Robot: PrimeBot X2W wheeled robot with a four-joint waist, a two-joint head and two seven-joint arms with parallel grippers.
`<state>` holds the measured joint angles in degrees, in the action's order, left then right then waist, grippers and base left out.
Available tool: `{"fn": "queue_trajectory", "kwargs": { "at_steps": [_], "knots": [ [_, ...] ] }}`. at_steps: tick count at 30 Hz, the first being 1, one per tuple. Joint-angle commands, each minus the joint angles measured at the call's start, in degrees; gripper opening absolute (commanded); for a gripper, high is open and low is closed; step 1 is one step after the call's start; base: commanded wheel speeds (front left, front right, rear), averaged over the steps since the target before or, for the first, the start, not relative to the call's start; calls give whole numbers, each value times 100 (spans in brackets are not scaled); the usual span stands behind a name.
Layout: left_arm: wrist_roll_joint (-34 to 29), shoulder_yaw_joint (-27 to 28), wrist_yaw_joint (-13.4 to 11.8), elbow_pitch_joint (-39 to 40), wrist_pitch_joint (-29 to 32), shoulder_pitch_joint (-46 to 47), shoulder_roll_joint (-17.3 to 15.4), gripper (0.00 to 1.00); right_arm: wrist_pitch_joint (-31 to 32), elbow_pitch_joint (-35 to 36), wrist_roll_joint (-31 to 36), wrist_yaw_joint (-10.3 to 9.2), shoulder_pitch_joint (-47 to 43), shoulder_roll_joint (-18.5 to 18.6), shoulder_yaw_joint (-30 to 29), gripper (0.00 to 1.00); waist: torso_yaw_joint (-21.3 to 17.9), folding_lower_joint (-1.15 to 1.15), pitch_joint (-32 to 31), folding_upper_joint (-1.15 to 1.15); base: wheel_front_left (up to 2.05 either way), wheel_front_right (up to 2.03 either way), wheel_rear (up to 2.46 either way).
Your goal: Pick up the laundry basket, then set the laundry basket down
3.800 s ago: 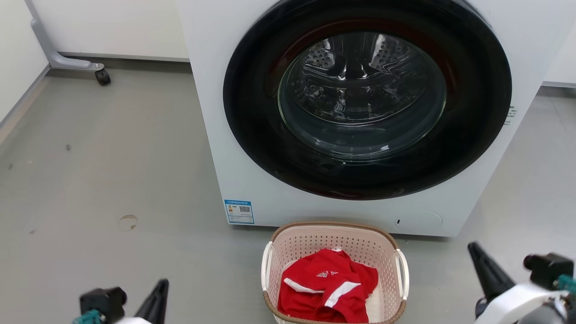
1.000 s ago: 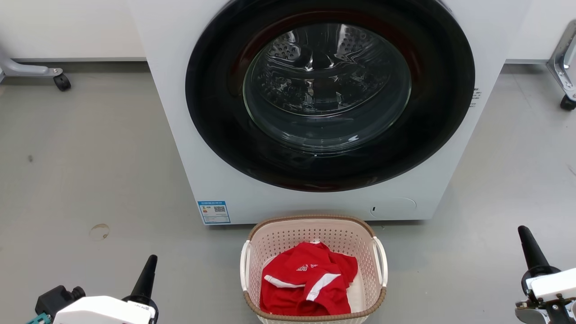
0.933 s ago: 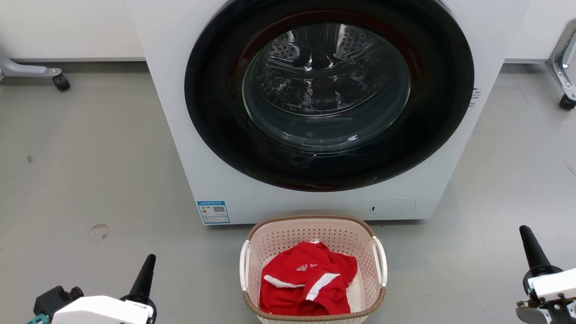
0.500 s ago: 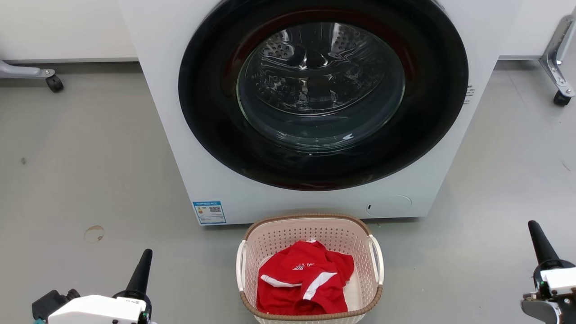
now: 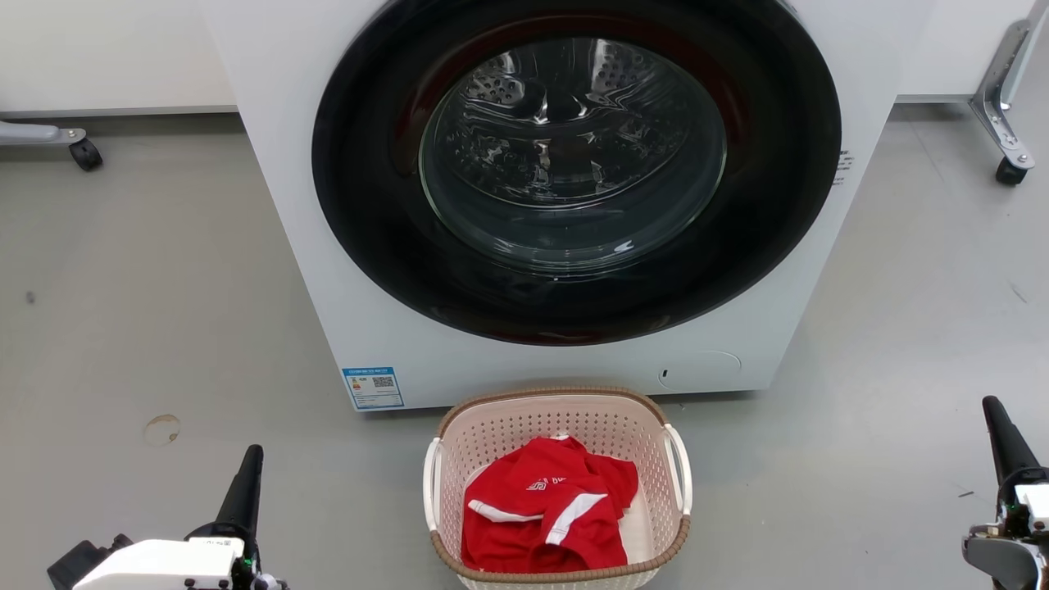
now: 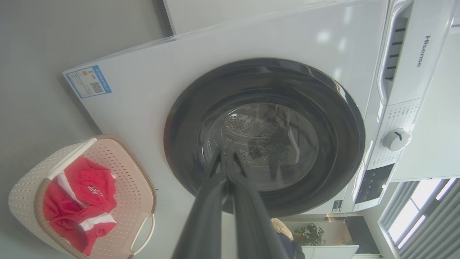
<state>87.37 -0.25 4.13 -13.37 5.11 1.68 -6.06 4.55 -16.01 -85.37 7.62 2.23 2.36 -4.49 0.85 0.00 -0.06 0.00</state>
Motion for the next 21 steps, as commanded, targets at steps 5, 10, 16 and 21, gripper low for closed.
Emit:
{"fn": "queue_trajectory", "kwargs": {
  "at_steps": [5,10,16,21],
  "knots": [
    [252,360,183,46,36,381,83,0,96,189,-314,-12,356,101,-40,0,-33,0,9,0,0,0,0],
    [437,501,277,-23,55,420,188,0,148,196,-547,-13,379,80,-131,0,-65,0,18,0,0,0,0],
    [549,593,336,-67,70,444,256,0,181,200,-692,-13,393,67,-188,0,-85,0,23,0,0,0,0],
    [544,599,336,-67,75,445,260,0,183,200,-690,-13,394,66,-190,0,-85,0,23,0,0,0,0]
  ]
}}
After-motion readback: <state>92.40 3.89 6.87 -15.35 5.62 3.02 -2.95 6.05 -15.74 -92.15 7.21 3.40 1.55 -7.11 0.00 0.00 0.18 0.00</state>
